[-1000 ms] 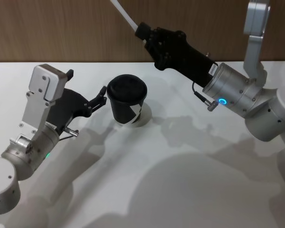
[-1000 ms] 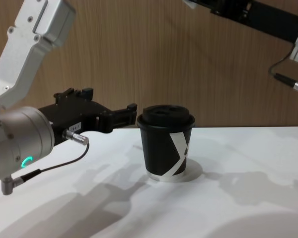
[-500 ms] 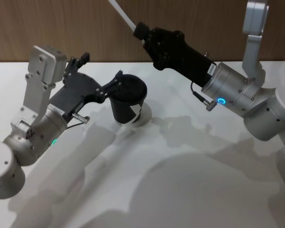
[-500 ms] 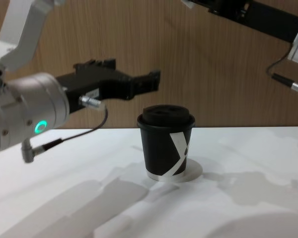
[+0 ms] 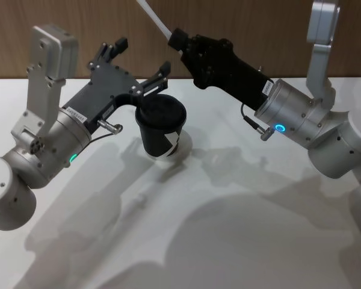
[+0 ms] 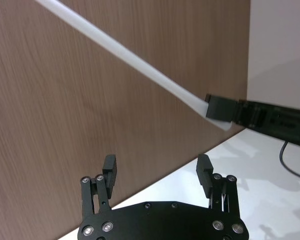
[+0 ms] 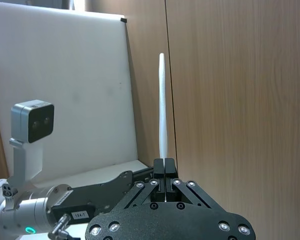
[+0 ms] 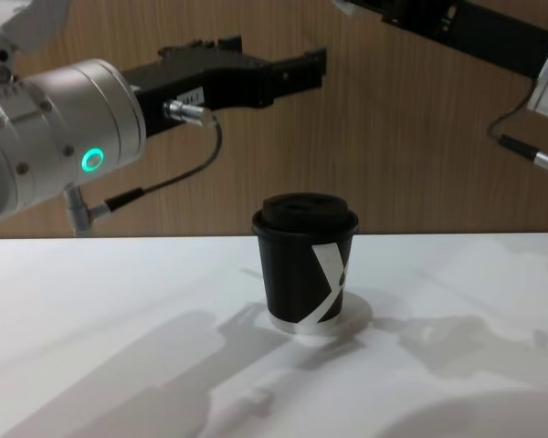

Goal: Pick up the straw with one hand, pass it to the other hand, and insert it into the cup.

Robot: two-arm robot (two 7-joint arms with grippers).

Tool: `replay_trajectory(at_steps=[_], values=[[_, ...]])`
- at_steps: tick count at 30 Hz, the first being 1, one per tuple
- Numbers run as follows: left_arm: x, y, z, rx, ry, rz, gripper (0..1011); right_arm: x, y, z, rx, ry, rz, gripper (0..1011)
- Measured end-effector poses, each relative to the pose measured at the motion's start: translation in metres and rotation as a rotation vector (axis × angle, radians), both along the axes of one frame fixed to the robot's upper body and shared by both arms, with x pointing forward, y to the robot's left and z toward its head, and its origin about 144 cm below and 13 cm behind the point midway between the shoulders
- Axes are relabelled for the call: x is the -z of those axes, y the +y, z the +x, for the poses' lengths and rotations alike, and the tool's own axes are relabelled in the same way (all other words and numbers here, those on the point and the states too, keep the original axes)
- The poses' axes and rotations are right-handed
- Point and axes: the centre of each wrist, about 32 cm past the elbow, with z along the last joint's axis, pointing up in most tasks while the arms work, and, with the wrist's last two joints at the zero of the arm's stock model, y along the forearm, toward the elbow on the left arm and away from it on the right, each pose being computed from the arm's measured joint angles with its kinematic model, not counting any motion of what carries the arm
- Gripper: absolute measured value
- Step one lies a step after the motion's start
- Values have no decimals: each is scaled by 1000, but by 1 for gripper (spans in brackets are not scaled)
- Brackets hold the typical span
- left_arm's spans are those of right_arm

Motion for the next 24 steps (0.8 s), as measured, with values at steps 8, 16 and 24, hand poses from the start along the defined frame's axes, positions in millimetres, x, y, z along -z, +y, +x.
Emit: replay_trajectory(at_steps=[8, 16, 24], values=[[-6, 2, -1, -5, -20, -12, 1003, 0, 0, 0, -1, 0, 0, 15], [-9, 11, -7, -31, -16, 1, 1003, 0, 0, 0, -1, 0, 1, 15], [-12, 19, -13, -28, 1, 19, 1003, 0, 0, 0, -1, 0, 1, 15]])
